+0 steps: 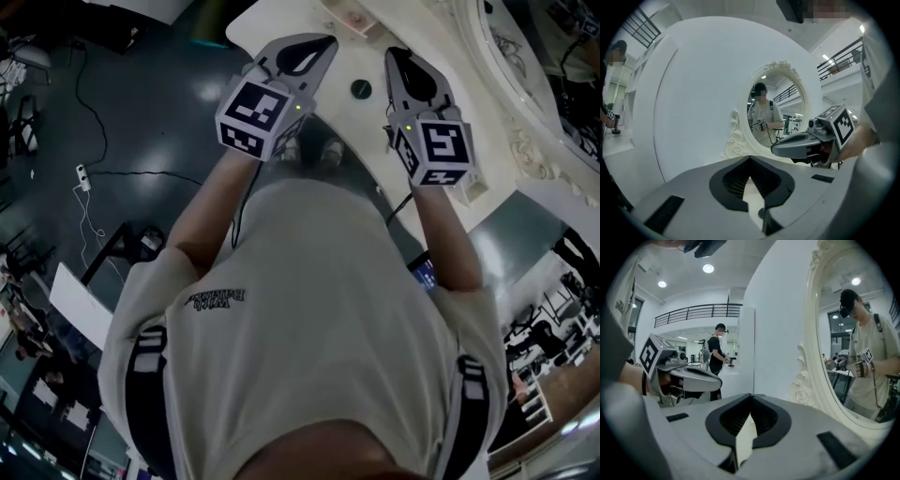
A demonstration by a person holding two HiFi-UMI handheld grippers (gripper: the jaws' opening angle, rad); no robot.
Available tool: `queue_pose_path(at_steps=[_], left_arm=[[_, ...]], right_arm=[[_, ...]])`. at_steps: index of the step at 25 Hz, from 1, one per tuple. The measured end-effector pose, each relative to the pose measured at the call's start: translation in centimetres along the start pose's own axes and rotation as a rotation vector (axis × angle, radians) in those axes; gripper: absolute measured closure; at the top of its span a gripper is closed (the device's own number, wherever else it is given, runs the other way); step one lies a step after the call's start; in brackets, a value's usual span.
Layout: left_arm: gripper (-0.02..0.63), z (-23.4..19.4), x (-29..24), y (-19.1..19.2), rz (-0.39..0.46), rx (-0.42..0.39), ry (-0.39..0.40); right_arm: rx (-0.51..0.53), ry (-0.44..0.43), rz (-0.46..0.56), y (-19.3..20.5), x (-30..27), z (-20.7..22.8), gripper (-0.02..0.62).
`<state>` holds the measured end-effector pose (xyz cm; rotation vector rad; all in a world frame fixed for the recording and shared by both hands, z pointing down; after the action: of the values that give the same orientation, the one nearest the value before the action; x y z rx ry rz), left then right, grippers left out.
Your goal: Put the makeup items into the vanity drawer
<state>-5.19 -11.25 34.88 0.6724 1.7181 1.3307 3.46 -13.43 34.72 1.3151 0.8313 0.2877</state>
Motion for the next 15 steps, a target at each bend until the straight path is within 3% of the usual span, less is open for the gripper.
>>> queue_pose_path(at_steps=[8, 15], left_arm=[[0.592, -0.5, -5.6, 5.8, -0.124, -0.005, 0.062], [0.592, -0.5, -8.7, 12.2, -0.269, 0.041, 0.101]], right_arm=[[-0.094, 0.051, -0.122, 6.8, -4.2, 2.6, 0.575], [-0.175, 0.064, -0.296, 14.8, -6.3, 2.8, 0.555]])
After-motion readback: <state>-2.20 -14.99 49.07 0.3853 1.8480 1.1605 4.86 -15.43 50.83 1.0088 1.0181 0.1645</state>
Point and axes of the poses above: the fingertips, and each gripper's own axes: x backward along the fingers, z to its right, y out of its underside, the point moved 1 cm from there along x, backward along the fingers, and after that the axes turned 2 degrees about -x, right-handed, at the moved point
